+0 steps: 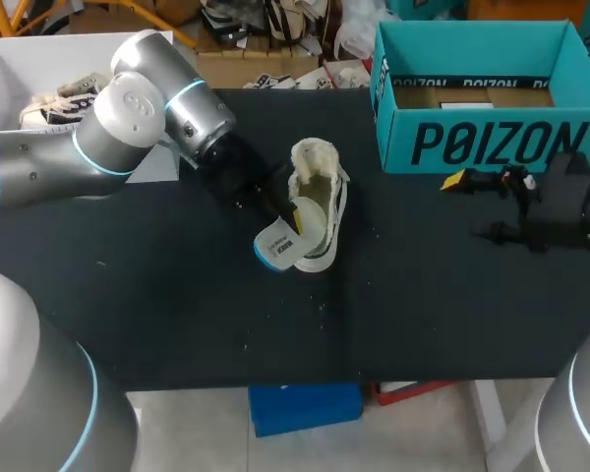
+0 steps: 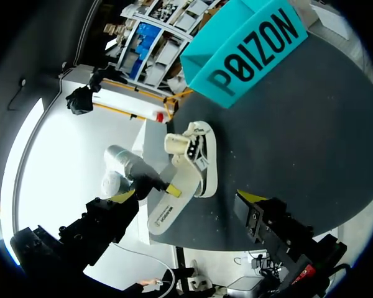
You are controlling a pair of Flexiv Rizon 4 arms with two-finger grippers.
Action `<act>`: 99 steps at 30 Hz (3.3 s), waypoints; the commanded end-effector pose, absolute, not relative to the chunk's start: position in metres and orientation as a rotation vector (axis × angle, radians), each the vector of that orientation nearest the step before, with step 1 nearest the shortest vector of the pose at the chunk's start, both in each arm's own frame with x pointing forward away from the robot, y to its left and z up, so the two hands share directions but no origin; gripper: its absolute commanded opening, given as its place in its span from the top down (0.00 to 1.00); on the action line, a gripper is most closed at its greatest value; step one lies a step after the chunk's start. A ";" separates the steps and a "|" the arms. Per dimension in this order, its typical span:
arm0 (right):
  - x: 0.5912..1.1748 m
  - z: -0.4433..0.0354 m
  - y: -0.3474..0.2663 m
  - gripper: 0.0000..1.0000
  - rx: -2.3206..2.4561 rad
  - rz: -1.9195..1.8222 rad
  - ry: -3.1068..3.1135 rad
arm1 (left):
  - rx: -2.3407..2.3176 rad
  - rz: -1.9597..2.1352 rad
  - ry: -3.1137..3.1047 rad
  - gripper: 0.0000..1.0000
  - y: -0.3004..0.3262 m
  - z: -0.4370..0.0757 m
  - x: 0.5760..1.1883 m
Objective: Take the shoe out of the shoebox, open the shoe tongue, remove and reinsert the insole, then place the shoe into the shoebox
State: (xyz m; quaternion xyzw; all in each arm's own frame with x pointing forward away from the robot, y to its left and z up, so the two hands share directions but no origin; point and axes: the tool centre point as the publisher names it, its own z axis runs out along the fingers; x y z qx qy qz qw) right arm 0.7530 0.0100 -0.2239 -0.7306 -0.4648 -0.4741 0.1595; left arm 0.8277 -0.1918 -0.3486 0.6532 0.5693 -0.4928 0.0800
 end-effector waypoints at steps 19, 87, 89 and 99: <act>0.753 -0.223 0.010 0.00 -2.090 -1.353 -1.328 | 2.010 -1.300 1.800 1.00 -0.208 -0.369 0.865; 0.753 -0.223 0.010 0.00 -2.090 -1.353 -1.328 | 1.993 -1.216 1.778 1.00 -0.192 -0.358 0.856; 0.753 -0.223 0.010 0.00 -2.090 -1.353 -1.328 | 1.982 -1.214 1.782 1.00 -0.193 -0.359 0.861; 0.753 -0.223 0.010 0.00 -2.090 -1.353 -1.328 | 1.964 -1.198 1.793 1.00 -0.202 -0.362 0.883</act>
